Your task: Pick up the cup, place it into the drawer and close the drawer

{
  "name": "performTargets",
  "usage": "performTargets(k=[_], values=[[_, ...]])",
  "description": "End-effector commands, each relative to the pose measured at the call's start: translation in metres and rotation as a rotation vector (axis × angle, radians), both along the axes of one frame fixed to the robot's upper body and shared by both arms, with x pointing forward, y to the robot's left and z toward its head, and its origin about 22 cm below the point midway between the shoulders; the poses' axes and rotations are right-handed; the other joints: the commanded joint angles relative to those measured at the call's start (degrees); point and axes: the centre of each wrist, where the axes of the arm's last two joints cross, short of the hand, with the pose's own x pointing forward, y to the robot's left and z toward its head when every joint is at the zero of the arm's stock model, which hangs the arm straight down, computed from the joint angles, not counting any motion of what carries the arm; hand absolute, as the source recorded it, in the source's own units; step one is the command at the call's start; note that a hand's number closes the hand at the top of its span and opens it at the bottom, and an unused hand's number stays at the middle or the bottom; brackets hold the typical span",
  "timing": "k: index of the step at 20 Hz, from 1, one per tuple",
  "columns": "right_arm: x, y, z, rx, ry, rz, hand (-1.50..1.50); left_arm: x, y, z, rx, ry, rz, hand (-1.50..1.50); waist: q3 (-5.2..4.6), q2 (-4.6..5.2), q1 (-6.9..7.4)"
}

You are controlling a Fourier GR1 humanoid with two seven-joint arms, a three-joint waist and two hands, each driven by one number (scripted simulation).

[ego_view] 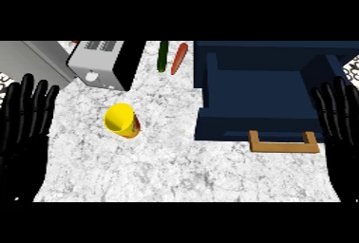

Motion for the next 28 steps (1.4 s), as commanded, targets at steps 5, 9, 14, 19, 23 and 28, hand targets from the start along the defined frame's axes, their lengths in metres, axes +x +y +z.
performTargets(k=[5, 9, 14, 19, 23, 28], values=[[0.009, -0.002, 0.001, 0.025, 0.001, -0.005, -1.50, 0.034, 0.020, 0.009, 0.041, 0.015, -0.329, -1.50, 0.35, -1.60, -1.54], [0.007, 0.008, -0.008, -0.019, 0.175, 0.126, -1.50, 0.061, 0.027, -0.023, -0.169, 0.284, -0.339, -1.50, 0.32, -1.42, -2.00], [0.032, -0.004, 0.000, -0.034, 0.161, 0.111, -1.50, 0.089, 0.035, -0.042, -0.183, 0.305, -0.367, -1.50, 0.37, -1.67, -1.21], [0.047, -0.008, -0.018, -0.030, 0.153, 0.103, -1.50, 0.100, 0.063, -0.068, -0.134, 0.363, -0.299, -1.50, 0.38, -1.66, -1.10], [0.044, -0.005, 0.001, -0.034, 0.120, 0.113, -1.50, 0.109, 0.068, -0.095, -0.119, 0.414, -0.302, -1.50, 0.38, -1.74, -1.15], [0.052, 0.003, -0.003, -0.048, 0.132, 0.131, -1.50, 0.112, 0.074, -0.136, -0.099, 0.453, -0.245, -1.50, 0.36, -1.68, -1.28]])
